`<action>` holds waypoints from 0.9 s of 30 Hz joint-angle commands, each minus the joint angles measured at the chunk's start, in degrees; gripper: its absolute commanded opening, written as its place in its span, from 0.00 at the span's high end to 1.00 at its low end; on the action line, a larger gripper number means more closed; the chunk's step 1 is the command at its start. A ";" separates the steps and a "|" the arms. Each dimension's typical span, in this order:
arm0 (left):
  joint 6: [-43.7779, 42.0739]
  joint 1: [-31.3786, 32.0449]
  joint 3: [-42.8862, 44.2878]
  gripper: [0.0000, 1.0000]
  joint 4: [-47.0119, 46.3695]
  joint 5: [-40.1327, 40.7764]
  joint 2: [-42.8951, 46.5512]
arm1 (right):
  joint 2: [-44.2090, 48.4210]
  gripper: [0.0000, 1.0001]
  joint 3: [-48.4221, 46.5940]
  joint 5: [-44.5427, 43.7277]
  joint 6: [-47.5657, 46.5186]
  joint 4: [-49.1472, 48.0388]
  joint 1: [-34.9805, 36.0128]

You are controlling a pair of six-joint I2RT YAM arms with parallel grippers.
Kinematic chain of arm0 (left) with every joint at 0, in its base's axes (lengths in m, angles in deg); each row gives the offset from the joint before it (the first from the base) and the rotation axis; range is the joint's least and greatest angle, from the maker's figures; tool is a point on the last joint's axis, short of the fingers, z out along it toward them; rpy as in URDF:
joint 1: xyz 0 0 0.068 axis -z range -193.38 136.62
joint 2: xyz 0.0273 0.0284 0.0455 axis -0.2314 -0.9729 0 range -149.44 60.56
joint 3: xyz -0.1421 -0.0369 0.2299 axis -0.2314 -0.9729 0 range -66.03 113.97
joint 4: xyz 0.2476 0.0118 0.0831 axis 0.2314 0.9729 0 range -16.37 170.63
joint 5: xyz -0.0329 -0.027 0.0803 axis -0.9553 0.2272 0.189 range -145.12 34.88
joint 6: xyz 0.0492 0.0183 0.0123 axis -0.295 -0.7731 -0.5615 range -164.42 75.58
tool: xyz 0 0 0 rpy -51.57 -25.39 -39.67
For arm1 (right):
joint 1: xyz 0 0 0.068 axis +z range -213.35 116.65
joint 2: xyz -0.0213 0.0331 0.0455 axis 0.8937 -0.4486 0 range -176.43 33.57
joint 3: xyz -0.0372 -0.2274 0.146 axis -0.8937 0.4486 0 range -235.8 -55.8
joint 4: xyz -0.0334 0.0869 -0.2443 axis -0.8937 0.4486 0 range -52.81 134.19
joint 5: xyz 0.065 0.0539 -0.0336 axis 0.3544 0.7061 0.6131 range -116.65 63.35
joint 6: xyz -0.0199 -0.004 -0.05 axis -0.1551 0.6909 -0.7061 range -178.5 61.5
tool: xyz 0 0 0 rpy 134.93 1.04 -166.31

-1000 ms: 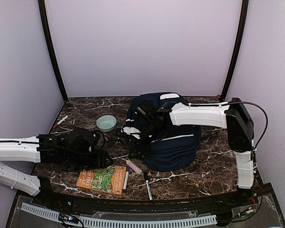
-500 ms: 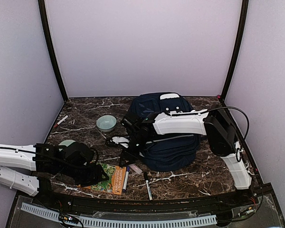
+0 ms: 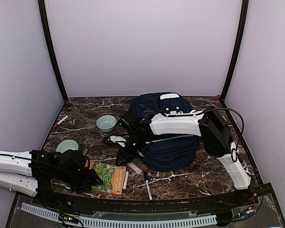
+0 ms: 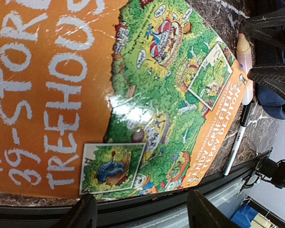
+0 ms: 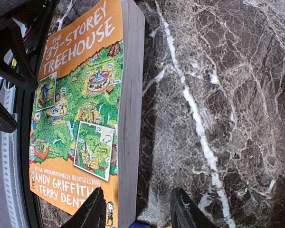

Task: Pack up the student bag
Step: Adjust the book at the center of the board.

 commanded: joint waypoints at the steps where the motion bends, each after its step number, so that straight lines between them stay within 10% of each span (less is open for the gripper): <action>1: 3.38 0.31 -3.76 0.33 0.08 2.30 2.65 | -1.45 0.53 -1.82 2.11 0.32 -0.03 0.68; 15: 3.51 0.14 -5.97 0.31 -12.41 12.13 -2.77 | -1.52 0.54 3.86 3.58 -0.54 0.24 1.20; 27: -4.07 -1.53 7.33 0.33 1.29 6.89 -6.54 | -0.55 0.60 5.95 2.64 0.14 -0.50 1.29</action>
